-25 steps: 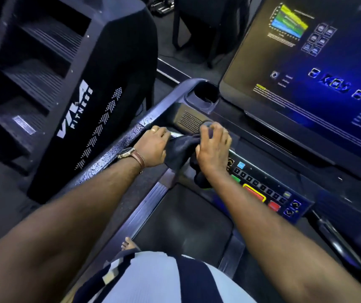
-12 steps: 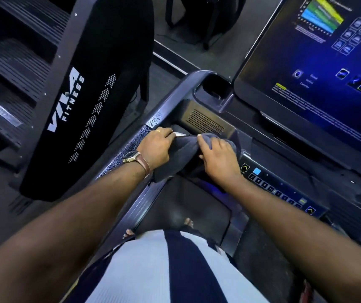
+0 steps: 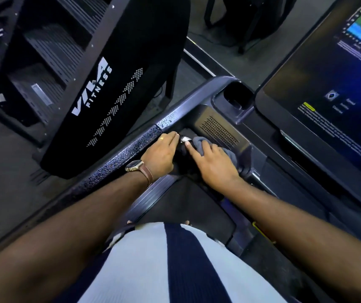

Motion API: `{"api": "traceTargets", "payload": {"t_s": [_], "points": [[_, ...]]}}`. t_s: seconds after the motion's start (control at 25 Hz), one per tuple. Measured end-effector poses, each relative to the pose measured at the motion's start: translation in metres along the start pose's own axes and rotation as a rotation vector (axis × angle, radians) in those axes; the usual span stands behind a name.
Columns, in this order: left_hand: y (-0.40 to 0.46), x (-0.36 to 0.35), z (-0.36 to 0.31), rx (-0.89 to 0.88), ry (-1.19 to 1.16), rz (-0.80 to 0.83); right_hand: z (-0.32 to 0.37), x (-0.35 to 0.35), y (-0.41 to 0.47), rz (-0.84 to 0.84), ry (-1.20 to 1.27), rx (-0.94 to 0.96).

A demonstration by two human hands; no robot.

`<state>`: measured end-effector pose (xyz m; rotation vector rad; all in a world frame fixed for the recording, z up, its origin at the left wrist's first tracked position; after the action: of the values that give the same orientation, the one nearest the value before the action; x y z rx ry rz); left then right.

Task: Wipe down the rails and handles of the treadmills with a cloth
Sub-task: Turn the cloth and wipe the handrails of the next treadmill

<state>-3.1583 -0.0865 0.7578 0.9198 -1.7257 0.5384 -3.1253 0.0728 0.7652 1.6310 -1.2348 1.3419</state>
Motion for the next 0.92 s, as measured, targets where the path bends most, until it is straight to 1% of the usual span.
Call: {"api": "traceTargets", "payload": {"t_s": [0.08, 0.16, 0.24, 0.32, 0.4, 0.44, 0.48, 0.56, 0.6, 0.64, 0.68, 0.76, 0.84, 0.92], "points": [[0.002, -0.004, -0.001, 0.024, 0.028, 0.008, -0.003, 0.000, 0.008, 0.057, 0.030, -0.059], [0.004, -0.005, -0.003, 0.055, 0.016, 0.009, 0.008, 0.004, 0.036, 0.127, 0.124, -0.178], [0.003, -0.005, -0.005, 0.099, 0.004, 0.008, 0.014, 0.004, 0.047, 0.164, 0.200, -0.196], [0.004, -0.005, -0.006, 0.107, 0.005, 0.029, -0.005, 0.003, 0.033, 0.181, 0.284, -0.210], [0.004, -0.005, -0.006, 0.113, 0.005, 0.042, -0.034, -0.005, 0.017, 0.230, 0.337, -0.301], [0.005, -0.003, -0.006, 0.126, 0.001, 0.031, -0.043, -0.010, 0.021, 0.293, 0.379, -0.361], [0.006, -0.002, -0.007, 0.142, -0.008, 0.013, -0.046, -0.012, 0.033, 0.400, 0.466, -0.407], [0.008, 0.000, -0.009, 0.170, -0.022, -0.021, -0.040, -0.010, 0.062, 0.659, 0.824, -0.464], [0.009, 0.001, -0.010, 0.177, -0.024, -0.029, -0.035, -0.010, 0.073, 0.745, 0.982, -0.488], [0.009, 0.002, -0.010, 0.177, -0.023, -0.029, -0.032, -0.007, 0.078, 0.760, 1.032, -0.474], [0.010, 0.004, -0.009, 0.170, -0.020, -0.025, -0.032, -0.005, 0.077, 0.730, 0.982, -0.412], [0.009, 0.005, -0.006, 0.148, -0.006, -0.018, -0.043, -0.003, 0.059, 0.561, 0.753, -0.283], [0.008, 0.005, -0.004, 0.134, 0.000, -0.027, -0.055, -0.007, 0.029, 0.447, 0.520, -0.266], [0.008, 0.003, -0.004, 0.138, -0.003, -0.044, -0.044, -0.008, 0.025, 0.351, 0.355, -0.301]]}}
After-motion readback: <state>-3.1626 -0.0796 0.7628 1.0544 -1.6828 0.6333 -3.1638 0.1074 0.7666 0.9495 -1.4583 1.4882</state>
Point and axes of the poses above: each hand's wrist, its own y-axis towards the middle knuckle, its own x-axis out of the back of the hand, z = x × y, the point moved 4 cm from there along y, towards the middle knuckle, and after that the axes turned 8 degrees about -x, right-handed, at the moved point
